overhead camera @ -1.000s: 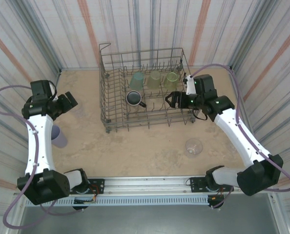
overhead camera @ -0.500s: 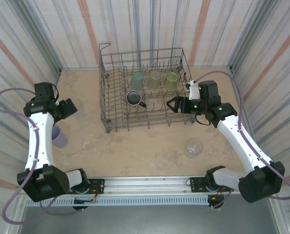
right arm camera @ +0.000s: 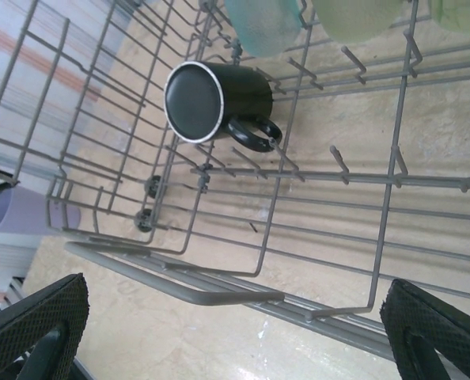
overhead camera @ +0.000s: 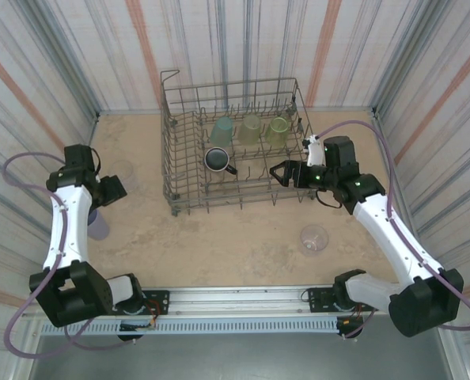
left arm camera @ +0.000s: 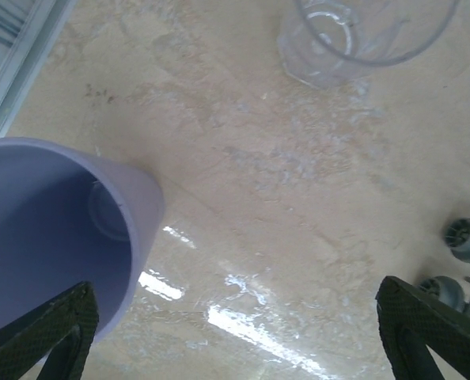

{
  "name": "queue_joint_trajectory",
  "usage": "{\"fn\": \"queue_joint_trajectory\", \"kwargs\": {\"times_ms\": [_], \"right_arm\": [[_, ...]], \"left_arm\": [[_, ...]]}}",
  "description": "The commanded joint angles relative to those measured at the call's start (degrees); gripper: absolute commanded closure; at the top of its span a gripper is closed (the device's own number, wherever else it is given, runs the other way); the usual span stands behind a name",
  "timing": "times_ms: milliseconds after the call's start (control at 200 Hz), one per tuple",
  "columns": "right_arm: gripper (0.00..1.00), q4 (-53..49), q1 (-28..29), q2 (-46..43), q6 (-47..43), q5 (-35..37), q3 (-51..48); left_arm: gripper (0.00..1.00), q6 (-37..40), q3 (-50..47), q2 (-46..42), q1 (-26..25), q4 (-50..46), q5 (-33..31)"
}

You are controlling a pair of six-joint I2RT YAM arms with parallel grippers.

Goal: Load the cups into the dish rack

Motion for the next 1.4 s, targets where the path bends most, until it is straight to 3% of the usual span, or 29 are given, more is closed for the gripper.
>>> {"fn": "queue_joint_trajectory", "kwargs": {"times_ms": [0, 110, 286, 551, 621, 766, 1032, 1202, 1338, 1393], "right_arm": [[0.01, 1.78, 0.35, -1.84, 1.28, -0.17, -1.10], [0.01, 2.20, 0.36, -1.65, 1.19, -0.27, -1.67], [0.01, 4.18, 0.22, -0.28, 0.75, -0.68, -2.71], [0.01, 6.31, -0.65, 4.34, -0.70, -1.45, -1.87], [0.01, 7.04, -0.92, 5.46, -0.79, -1.76, -1.93], [0.01, 8.07, -1.33, 7.92, -0.88, -2.89, -1.64], [0.01, 8.26, -1.80, 10.06, -0.83, -3.35, -0.18], [0.01, 8.24, -1.80, 9.43, -0.33, -2.91, -0.23], [0.01, 7.42, -1.82, 8.86, 0.06, -2.77, 0.54], [0.01, 7.17, -1.76, 8.39, 0.34, -2.62, 0.67]], "left_arm": [[0.09, 1.87, -1.11, -1.41, 2.86, 1.15, -1.03], [0.12, 1.37, -3.07, -2.56, 5.77, 4.03, 3.83], [0.14, 0.90, -4.49, -2.00, 7.34, 6.34, 4.88], [0.20, -0.66, -5.28, 0.04, 7.57, 9.84, 4.51], [0.30, -0.86, -5.21, 0.94, 7.55, 9.99, 4.30], [0.38, -0.66, -6.05, 2.61, 7.53, 9.88, 3.15], [0.42, 1.10, -6.58, 5.56, 7.61, 9.84, 1.79], [0.65, 1.53, -5.99, 8.09, 7.61, 9.50, 2.23], [1.00, 1.53, -5.52, 9.13, 7.61, 8.81, 2.40], [1.00, 1.41, -5.26, 8.93, 7.66, 8.11, 1.88]]}}
